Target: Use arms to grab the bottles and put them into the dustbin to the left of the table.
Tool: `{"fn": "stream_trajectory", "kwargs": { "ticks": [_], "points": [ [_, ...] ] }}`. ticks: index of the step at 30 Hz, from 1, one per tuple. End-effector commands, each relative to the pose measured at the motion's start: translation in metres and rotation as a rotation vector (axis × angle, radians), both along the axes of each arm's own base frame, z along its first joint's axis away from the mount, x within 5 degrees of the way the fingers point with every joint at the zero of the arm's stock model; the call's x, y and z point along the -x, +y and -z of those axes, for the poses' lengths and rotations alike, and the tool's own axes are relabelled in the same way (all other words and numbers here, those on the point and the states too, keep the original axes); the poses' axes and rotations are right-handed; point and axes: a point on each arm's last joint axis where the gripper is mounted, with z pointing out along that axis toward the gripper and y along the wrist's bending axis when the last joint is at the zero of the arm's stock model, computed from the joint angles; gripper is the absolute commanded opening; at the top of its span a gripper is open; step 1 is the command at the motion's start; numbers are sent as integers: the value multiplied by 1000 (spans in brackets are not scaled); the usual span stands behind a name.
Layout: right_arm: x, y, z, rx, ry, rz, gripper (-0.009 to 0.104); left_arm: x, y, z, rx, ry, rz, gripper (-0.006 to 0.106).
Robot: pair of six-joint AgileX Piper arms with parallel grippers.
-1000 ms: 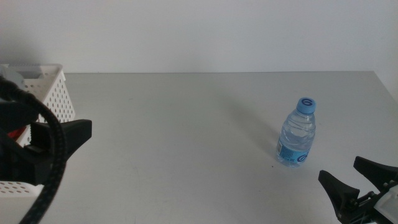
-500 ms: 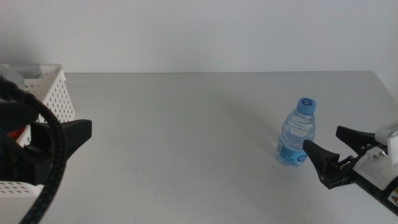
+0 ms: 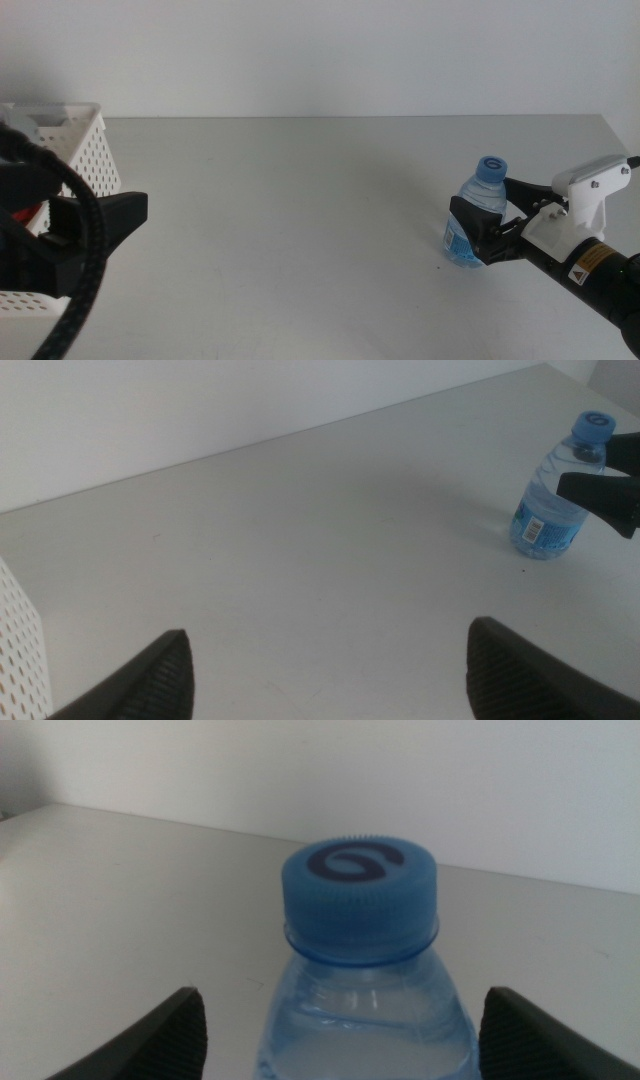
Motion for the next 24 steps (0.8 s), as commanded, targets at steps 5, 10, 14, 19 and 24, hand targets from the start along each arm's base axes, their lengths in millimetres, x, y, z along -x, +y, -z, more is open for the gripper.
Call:
{"fn": "stream_trajectory", "kwargs": {
  "ticks": [5, 10, 14, 19, 24],
  "points": [
    [-14, -3, 0, -42, -141, 76, 93, -1, -1, -15, 59, -82, -6, 94],
    [-16, -3, 10, -43, -113, 101, 88, -1, -1, -15, 59, -82, -6, 94],
    [-25, 0, 10, -51, -129, 111, 80, -1, -1, -15, 59, -82, -6, 94],
    [-35, 10, 6, -41, -152, 75, 51, -1, -1, -15, 59, -82, -6, 94],
    [-37, 23, 7, -28, -119, 39, -1, -1, -1, -15, 59, -82, -6, 94]
  ]
}}
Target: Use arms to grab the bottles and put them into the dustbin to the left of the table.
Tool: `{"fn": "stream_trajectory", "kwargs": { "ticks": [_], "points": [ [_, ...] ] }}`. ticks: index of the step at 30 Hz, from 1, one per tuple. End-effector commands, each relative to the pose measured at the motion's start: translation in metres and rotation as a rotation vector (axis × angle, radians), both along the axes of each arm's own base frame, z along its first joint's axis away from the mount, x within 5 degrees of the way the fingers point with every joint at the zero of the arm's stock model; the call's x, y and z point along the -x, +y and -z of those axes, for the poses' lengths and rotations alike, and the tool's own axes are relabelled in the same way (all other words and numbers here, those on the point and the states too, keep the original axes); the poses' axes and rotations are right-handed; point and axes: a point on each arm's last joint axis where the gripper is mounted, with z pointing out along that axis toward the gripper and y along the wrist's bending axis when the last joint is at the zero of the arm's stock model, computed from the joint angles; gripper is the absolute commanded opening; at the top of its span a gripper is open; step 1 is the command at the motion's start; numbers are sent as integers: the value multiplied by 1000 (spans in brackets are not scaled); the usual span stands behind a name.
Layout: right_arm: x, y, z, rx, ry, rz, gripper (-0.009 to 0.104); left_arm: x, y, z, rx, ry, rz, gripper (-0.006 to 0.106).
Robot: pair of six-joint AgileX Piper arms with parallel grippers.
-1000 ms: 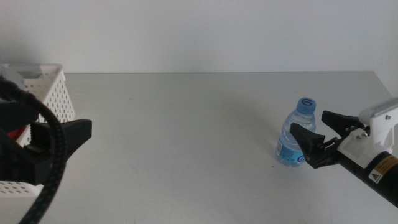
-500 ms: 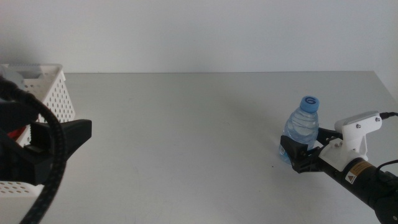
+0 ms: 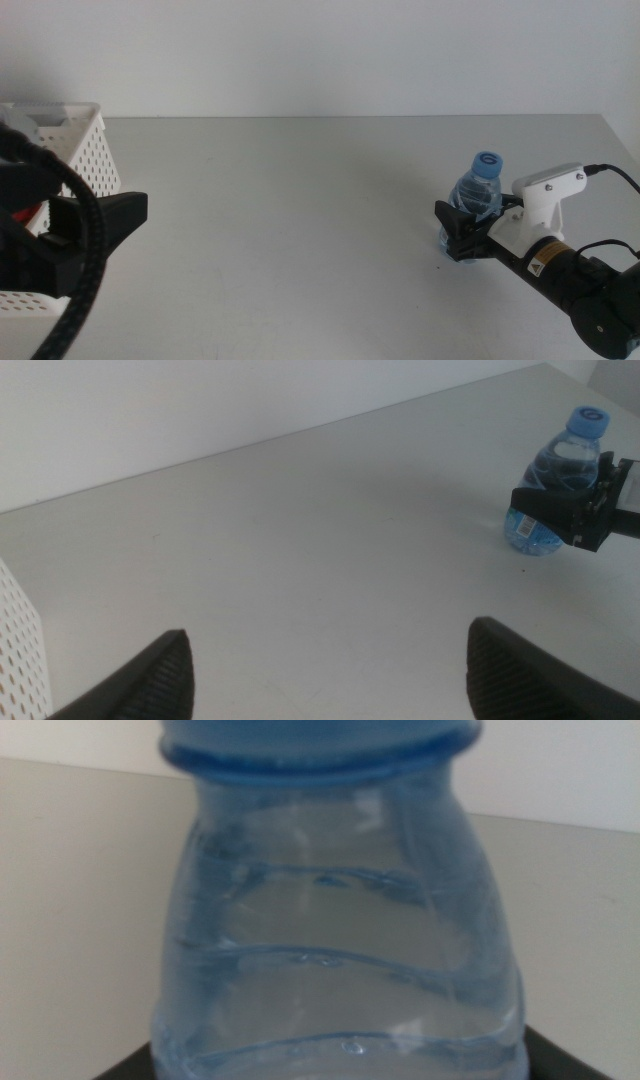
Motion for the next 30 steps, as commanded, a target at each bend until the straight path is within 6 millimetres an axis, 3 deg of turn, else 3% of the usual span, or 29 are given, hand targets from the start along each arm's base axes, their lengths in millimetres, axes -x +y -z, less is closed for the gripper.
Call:
{"fn": "stream_trajectory", "kwargs": {
  "ticks": [1, 9, 17, 23, 30],
  "points": [
    [-8, 11, -31, -72, -184, -38, -1, -1, -1, -15, 59, -83, -6, 94],
    [-41, 67, -79, -127, -322, -266, -1, -1, -1, -15, 59, -83, -6, 94],
    [-78, 141, -112, -48, -241, -436, -1, -1, -1, -15, 59, -83, -6, 94],
    [-94, 175, -111, -117, -239, -480, -1, -1, -1, -15, 59, -83, -6, 94],
    [-95, 200, -84, -130, -204, -532, -1, -1, -1, -15, 59, -83, -6, 94]
  ]
}}
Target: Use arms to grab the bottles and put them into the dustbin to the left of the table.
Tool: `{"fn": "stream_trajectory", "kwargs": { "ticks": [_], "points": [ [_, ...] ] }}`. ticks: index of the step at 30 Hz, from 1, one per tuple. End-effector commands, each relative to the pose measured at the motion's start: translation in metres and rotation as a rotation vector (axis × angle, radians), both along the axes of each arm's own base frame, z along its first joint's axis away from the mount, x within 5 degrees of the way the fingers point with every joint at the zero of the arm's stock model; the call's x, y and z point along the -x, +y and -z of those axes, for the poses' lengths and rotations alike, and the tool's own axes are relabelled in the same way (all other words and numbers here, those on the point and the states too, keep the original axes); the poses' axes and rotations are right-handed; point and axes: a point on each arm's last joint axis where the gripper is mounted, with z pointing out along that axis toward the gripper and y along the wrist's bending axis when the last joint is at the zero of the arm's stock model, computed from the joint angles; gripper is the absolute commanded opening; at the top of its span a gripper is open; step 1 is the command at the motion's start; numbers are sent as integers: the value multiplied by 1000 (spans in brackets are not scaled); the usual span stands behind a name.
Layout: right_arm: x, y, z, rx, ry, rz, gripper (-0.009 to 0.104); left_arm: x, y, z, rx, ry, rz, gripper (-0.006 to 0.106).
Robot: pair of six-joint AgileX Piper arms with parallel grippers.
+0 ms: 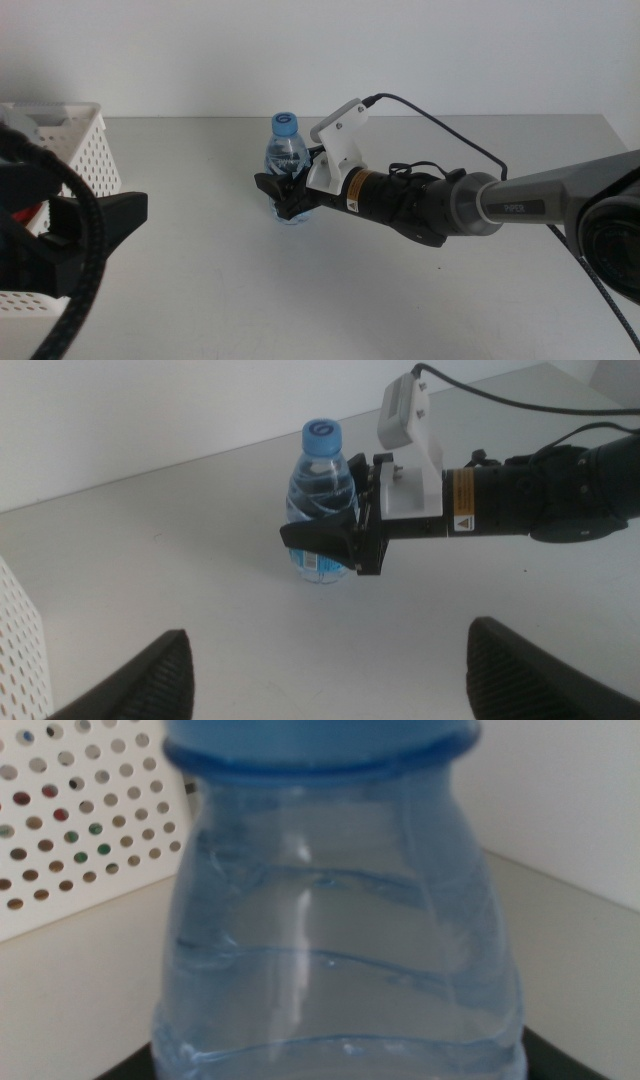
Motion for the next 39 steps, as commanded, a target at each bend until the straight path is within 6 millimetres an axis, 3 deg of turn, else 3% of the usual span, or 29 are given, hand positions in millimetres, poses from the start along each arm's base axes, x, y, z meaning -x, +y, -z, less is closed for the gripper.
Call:
{"fn": "stream_trajectory", "kwargs": {
  "ticks": [1, 9, 10, 14, 17, 28, 39],
  "points": [
    [3, 9, -49, -156, -137, -49, -1, -1, -1, -15, 59, -83, -6, 94],
    [3, 13, -35, -130, -112, -59, 0, -1, -1, -15, 59, -83, -6, 94],
    [6, 11, -27, -113, -78, -51, 45, -1, -1, -15, 59, -83, -6, 94],
    [10, 9, -21, -100, -60, -53, 79, -1, -1, -15, 59, -83, -6, 94],
    [15, 5, -21, -78, -45, -50, 93, -1, -1, -15, 59, -83, -6, 94],
    [51, -28, -58, -46, -50, -32, 94, -1, -1, -15, 59, -83, -6, 94],
    [111, -78, -125, -24, -104, 10, 94, -1, -1, -15, 59, -83, -6, 94]
  ]
}}
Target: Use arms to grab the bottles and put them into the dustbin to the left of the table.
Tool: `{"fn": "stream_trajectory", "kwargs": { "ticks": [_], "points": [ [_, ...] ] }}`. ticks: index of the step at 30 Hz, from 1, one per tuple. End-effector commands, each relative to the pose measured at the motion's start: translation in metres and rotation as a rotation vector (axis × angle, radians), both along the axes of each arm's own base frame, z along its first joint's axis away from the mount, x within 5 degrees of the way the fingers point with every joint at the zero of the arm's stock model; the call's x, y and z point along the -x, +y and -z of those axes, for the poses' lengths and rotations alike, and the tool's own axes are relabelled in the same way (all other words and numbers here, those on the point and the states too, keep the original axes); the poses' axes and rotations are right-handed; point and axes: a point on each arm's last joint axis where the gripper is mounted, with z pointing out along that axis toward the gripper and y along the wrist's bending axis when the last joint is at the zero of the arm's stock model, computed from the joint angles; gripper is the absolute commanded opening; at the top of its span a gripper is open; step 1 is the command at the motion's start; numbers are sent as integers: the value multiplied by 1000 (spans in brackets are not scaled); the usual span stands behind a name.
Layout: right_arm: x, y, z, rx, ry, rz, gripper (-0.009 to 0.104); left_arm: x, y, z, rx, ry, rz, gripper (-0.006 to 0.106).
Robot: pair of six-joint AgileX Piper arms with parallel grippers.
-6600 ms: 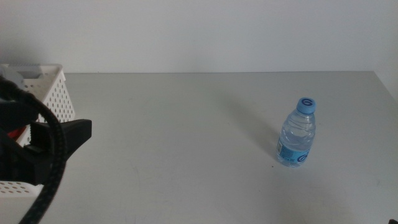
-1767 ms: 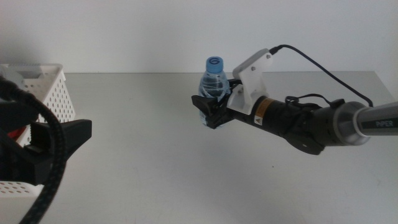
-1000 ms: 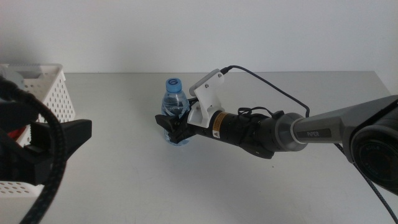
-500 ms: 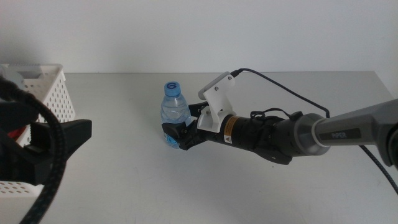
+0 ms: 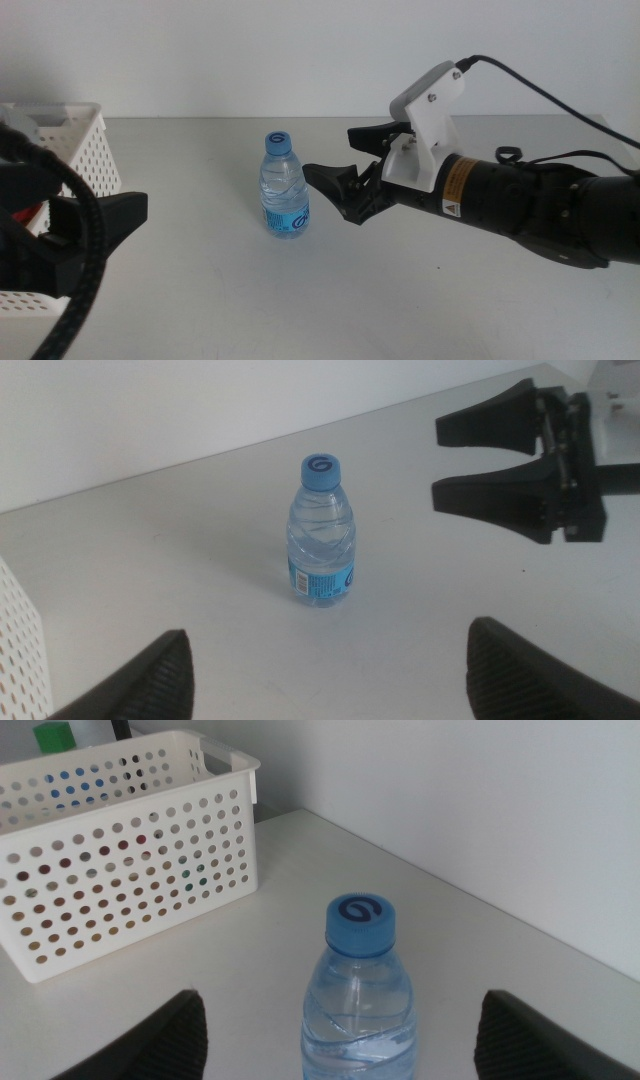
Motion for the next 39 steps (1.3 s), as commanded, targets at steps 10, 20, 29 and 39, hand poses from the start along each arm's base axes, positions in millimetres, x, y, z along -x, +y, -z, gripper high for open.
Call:
{"fn": "stream_trajectory", "kwargs": {
  "ticks": [10, 20, 29, 39],
  "points": [
    [64, -45, -66, -15, -20, 75, 94, -1, -1, -15, 59, -83, -6, 93],
    [115, -105, -96, -53, 68, 412, 94, -1, -1, -15, 59, -83, -6, 93],
    [198, -145, -134, 33, -106, 337, 94, -1, -1, -15, 59, -83, -6, 93],
    [238, -160, -163, 118, -34, 254, 94, -1, -1, -15, 59, -83, -6, 93]
  ]
}}
